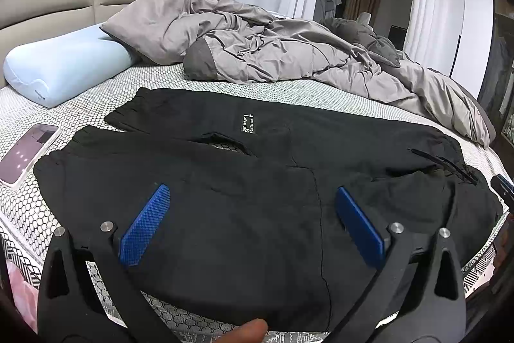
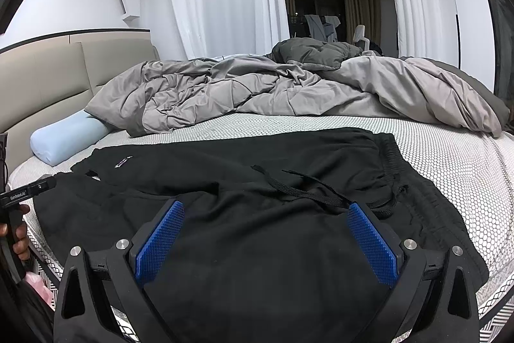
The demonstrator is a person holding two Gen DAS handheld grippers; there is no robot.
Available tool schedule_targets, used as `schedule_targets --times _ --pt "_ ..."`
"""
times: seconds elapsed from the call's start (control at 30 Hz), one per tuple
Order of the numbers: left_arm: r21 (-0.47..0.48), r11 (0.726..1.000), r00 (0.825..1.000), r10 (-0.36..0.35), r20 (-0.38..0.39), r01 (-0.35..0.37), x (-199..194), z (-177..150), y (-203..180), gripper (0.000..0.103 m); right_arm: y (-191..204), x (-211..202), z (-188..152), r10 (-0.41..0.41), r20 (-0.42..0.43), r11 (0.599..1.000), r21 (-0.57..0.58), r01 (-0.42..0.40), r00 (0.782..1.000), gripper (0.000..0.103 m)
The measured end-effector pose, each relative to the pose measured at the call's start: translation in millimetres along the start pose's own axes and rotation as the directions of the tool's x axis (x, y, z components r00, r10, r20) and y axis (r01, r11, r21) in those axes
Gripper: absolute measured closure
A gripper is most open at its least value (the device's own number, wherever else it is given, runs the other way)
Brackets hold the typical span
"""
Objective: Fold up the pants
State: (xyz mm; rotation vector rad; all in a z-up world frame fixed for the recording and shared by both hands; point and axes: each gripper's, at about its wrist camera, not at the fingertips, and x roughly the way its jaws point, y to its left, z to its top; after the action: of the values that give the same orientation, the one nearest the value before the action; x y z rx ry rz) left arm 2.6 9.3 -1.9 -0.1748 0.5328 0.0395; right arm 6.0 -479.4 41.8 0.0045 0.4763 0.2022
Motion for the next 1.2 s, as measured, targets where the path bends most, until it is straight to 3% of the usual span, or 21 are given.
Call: schedule_targets --times 1.2 --pt "-0.002 1.000 1.000 -0.002 -0.001 0.002 0.8 -0.3 1.8 0.001 -2.3 -1.5 -0.4 -0.002 0.006 1.000 0.006 0.002 1.000 0.000"
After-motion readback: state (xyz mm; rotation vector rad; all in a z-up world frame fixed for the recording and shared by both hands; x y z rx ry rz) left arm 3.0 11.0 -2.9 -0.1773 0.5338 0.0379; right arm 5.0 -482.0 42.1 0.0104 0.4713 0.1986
